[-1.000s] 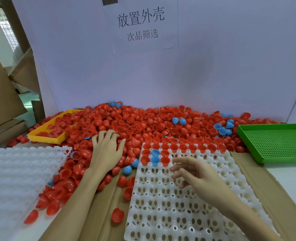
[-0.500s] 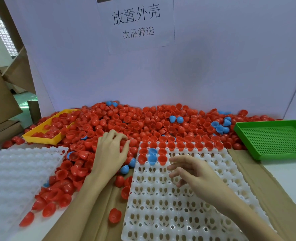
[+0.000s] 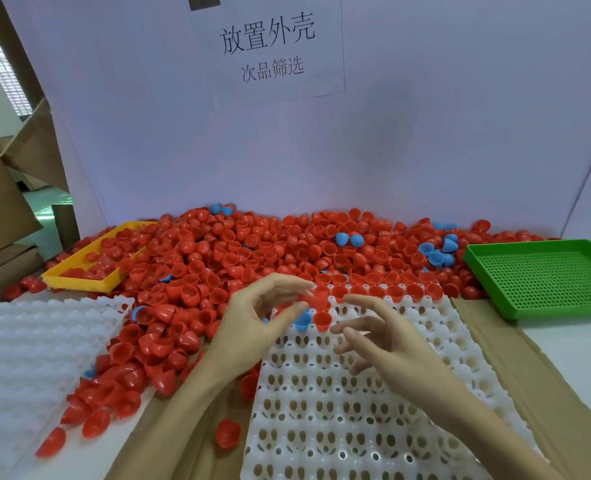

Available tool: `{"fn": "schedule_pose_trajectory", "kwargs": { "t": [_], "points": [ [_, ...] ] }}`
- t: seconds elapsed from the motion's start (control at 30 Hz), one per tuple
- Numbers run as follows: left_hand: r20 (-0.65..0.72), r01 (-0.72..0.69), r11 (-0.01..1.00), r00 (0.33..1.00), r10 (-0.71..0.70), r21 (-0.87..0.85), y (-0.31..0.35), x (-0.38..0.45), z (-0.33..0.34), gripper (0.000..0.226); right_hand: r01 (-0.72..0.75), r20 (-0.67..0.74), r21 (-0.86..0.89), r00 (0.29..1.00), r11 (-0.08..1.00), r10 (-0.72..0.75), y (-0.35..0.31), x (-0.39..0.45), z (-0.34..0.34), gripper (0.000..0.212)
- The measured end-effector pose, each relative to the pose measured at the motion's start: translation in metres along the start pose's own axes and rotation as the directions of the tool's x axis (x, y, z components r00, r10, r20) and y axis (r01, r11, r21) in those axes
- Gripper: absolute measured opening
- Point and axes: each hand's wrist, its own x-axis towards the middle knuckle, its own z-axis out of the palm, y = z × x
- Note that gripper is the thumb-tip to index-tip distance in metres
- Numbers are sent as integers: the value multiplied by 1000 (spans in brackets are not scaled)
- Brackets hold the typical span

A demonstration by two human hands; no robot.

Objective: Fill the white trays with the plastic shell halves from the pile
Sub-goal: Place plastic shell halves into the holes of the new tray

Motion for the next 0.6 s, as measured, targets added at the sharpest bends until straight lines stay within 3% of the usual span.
{"fn": "schedule_pose_trajectory", "kwargs": {
  "t": [0.1, 0.33, 0.43, 0.6],
  "points": [
    [100, -1, 995, 995, 11, -100, 6, -4, 15, 29, 48, 1, 55, 999, 997, -48, -3, 0, -1, 45],
    [116, 28, 978, 993, -4, -205, 10, -6, 17, 29, 144, -100, 56, 985, 988, -138, -5, 1, -4, 27],
    [50, 21, 988, 999, -13, -155, 11, -7, 22, 29, 208, -100, -71, 972, 976, -214, -2, 0, -4, 11],
    [-6, 16, 990, 1000, -17, -140, 6, -8, 28, 50, 226, -71, -230, 966, 947, -248, 2, 0, -1, 16]
  ]
}}
